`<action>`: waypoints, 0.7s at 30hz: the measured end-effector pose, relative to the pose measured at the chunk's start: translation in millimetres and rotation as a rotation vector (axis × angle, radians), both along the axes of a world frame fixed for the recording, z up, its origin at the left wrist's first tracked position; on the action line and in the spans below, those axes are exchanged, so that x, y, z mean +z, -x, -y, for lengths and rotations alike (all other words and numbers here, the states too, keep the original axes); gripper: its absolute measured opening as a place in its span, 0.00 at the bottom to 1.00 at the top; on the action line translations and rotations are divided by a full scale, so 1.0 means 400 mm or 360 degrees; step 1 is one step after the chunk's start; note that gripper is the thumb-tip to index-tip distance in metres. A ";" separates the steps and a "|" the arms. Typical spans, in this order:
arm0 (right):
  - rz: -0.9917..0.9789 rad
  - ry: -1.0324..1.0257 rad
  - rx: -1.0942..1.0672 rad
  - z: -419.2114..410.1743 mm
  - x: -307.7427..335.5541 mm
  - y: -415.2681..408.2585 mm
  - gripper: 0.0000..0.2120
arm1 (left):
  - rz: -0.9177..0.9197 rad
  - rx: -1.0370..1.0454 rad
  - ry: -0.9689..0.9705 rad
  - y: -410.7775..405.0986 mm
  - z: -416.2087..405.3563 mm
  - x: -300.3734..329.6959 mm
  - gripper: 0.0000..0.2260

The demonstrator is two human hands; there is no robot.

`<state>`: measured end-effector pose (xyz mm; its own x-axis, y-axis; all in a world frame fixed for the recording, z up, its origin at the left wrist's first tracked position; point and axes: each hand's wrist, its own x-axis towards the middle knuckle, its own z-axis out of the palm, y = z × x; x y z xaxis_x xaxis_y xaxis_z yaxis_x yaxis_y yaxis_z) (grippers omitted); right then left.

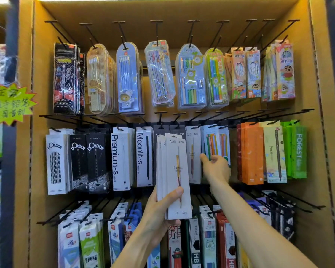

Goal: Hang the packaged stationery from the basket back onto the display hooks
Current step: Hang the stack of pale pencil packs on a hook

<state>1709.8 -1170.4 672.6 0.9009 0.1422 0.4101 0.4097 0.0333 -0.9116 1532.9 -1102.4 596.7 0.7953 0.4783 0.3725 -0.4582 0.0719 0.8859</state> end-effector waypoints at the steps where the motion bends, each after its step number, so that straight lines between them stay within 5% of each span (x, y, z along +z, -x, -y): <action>1: 0.0036 -0.0075 0.0112 0.019 -0.016 0.032 0.22 | -0.0007 0.0000 -0.0008 -0.002 0.002 -0.001 0.33; 6: -0.0037 -0.0220 0.0935 0.120 -0.085 0.189 0.15 | -0.0006 -0.0040 -0.0064 -0.025 0.026 -0.005 0.32; 21: 0.0116 -0.0480 0.0636 0.137 -0.036 0.095 0.09 | -0.0036 0.0222 -0.0205 -0.019 0.055 0.011 0.28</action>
<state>1671.8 -1225.2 658.3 0.7675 0.3356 0.5461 0.3736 0.4580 -0.8066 1540.6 -1124.3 601.0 0.7336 0.5339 0.4204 -0.4356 -0.1055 0.8940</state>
